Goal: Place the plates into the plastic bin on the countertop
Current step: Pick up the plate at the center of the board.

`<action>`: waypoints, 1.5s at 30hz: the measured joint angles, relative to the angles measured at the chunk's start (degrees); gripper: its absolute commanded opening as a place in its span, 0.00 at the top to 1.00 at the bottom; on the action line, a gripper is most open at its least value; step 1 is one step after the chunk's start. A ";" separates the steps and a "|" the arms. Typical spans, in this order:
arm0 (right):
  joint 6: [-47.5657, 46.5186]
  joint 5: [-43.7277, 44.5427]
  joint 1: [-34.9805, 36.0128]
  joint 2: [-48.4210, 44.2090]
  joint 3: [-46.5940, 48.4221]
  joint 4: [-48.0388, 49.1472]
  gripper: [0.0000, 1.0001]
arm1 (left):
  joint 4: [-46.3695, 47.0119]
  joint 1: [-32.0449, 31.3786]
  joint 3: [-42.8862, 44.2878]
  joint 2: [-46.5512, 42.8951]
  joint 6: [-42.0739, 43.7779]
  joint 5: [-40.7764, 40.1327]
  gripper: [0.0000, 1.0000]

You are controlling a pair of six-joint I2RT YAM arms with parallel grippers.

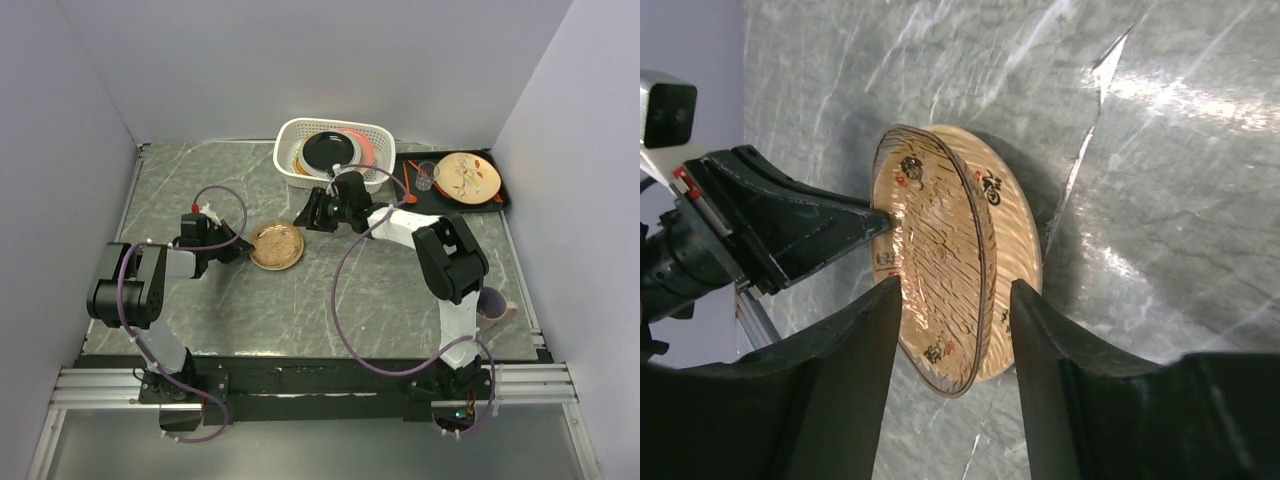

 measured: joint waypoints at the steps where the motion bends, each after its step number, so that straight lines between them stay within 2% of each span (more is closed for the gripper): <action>1: -0.09 -0.07 0.13 0.33 0.39 -0.37 0.48 | 0.00 0.00 0.00 0.00 0.02 0.00 0.99; 7: -0.50 -0.63 0.74 2.60 2.38 -2.25 0.51 | 0.00 0.00 0.17 0.20 0.02 0.13 0.99; 15: -0.87 -2.23 0.96 5.20 3.91 -3.30 0.65 | 0.00 -0.04 0.24 0.24 0.04 0.22 0.99; 19: -0.87 -3.41 1.22 6.69 4.90 -3.45 0.66 | 0.00 -0.04 0.24 0.24 0.04 0.24 0.99; 22: -0.90 -4.42 1.55 7.65 5.44 -3.52 0.76 | 0.00 -0.04 0.24 0.24 0.04 0.24 0.99; 23: -1.01 -4.66 1.66 7.82 5.66 -3.76 0.86 | 0.00 -0.04 0.24 0.24 0.02 0.24 0.99; 25: -1.27 -4.72 1.90 7.87 5.95 -4.20 0.94 | 0.00 -0.04 0.24 0.24 0.04 0.24 0.99; 29: -1.51 -3.82 1.88 7.91 6.03 -5.14 0.99 | 0.00 -0.04 0.28 0.24 0.07 0.35 0.99; 33: -1.53 -3.76 1.88 7.91 6.03 -5.22 1.00 | 0.00 -0.04 0.28 0.24 0.07 0.37 0.99; 35: -1.51 -3.76 1.88 7.91 6.03 -5.20 1.00 | 0.00 -0.04 0.28 0.24 0.07 0.37 0.89; 39: -1.49 -3.80 1.88 7.91 6.03 -5.20 1.00 | 0.02 -0.04 0.24 0.20 0.20 0.22 0.47; 41: -1.49 -4.28 1.99 7.91 6.03 -5.14 1.00 | 0.59 -0.09 0.20 -0.33 -0.04 0.52 0.38; 42: -1.49 -4.50 2.10 7.91 6.03 -5.09 1.00 | 0.68 -0.22 0.17 -1.03 -0.33 0.39 0.29; 44: -1.49 -4.79 2.25 7.91 6.03 -4.98 1.00 | 0.44 -0.37 0.00 -2.25 -0.20 -0.55 0.21; 45: -1.49 -4.94 2.29 7.91 6.03 -4.94 1.00 | 0.39 -0.37 -0.02 -2.60 -0.15 -0.66 0.13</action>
